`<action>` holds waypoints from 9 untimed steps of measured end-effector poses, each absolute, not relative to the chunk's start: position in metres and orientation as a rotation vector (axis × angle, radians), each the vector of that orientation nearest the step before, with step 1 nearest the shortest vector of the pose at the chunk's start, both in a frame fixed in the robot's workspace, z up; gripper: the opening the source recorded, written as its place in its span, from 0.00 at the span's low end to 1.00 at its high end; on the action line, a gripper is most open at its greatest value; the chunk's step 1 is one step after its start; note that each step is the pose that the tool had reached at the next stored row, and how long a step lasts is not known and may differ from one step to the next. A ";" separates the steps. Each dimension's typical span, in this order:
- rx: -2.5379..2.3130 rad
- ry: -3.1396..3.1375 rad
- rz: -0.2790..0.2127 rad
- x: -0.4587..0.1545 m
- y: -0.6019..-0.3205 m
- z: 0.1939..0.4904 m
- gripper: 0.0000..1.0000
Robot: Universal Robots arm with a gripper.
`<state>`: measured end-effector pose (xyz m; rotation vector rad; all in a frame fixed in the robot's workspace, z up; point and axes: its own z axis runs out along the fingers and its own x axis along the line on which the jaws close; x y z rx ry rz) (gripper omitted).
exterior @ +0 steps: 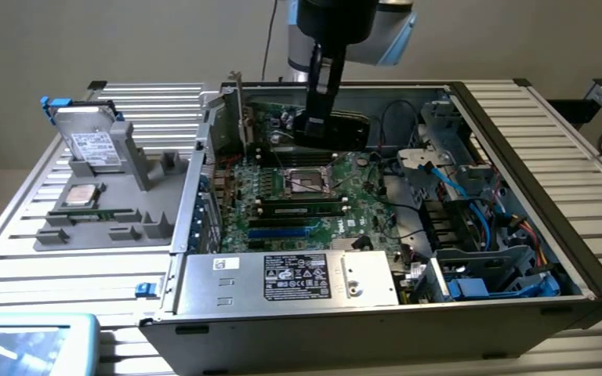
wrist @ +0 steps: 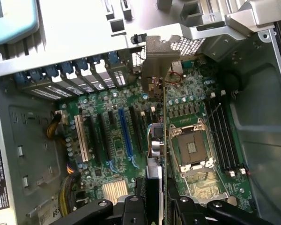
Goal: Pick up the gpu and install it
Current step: 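Pick up the gpu and move the gpu toward the slot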
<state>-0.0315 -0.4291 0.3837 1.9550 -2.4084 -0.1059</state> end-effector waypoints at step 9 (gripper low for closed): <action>2.146 -2.242 -0.092 -0.032 -0.429 0.380 0.28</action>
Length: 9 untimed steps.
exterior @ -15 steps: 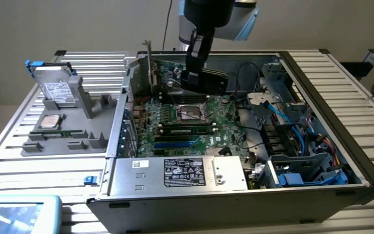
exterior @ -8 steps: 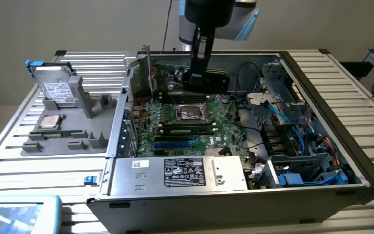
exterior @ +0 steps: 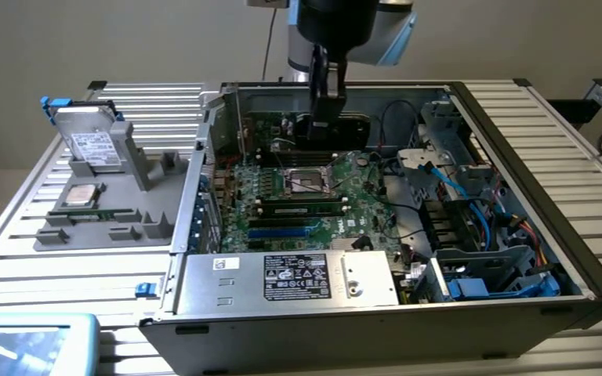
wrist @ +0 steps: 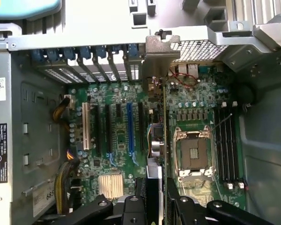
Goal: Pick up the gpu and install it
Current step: 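Pick up the gpu and move the gpu toward the slot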
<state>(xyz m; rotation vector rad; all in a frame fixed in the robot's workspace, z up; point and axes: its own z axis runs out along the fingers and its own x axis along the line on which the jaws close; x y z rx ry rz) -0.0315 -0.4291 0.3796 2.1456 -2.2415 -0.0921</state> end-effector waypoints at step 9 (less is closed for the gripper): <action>2.196 -2.148 -0.026 -0.032 -0.426 0.376 0.28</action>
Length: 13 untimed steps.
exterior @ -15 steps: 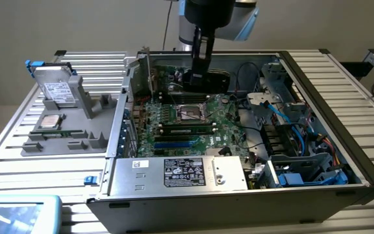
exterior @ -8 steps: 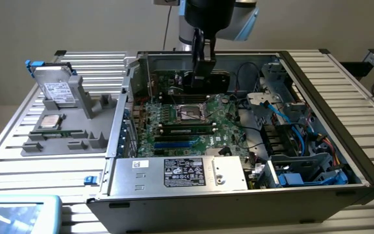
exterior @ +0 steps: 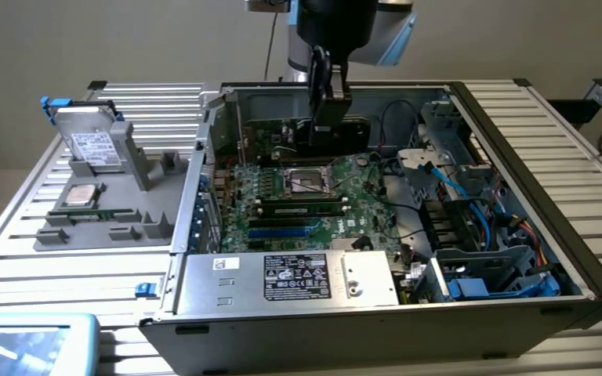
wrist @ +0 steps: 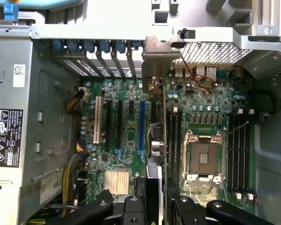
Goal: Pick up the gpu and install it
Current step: 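Pick up the gpu and move the gpu toward the slot, then insert the gpu into the slot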
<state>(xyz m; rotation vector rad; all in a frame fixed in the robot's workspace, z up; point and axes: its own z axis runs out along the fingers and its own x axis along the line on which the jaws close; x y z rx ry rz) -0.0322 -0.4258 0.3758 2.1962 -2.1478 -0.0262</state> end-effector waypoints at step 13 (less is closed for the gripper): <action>2.198 -2.149 -0.023 -0.033 -0.425 0.369 0.28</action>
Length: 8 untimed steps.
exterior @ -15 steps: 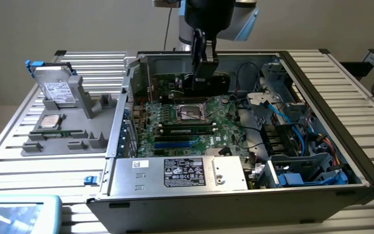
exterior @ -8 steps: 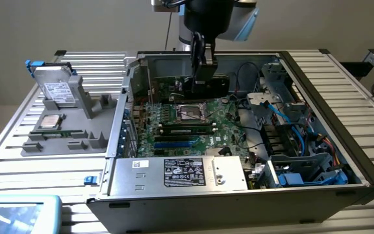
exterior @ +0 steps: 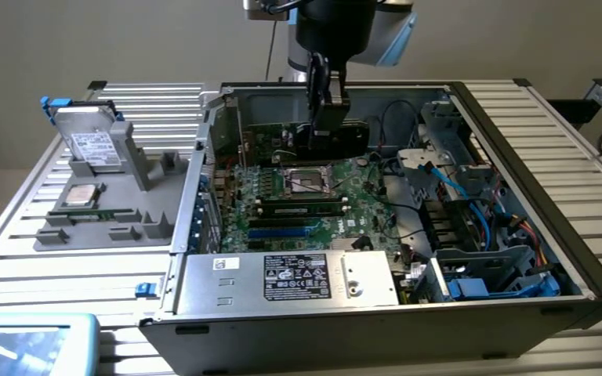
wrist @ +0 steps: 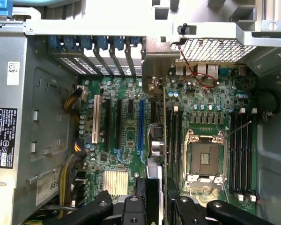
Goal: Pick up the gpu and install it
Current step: 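Insert the gpu into the slot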
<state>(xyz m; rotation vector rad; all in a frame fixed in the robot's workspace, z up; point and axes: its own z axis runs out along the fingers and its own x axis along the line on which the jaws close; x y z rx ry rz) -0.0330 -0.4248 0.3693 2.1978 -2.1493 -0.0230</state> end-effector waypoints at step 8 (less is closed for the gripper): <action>2.194 -2.154 -0.025 -0.034 -0.425 0.368 0.28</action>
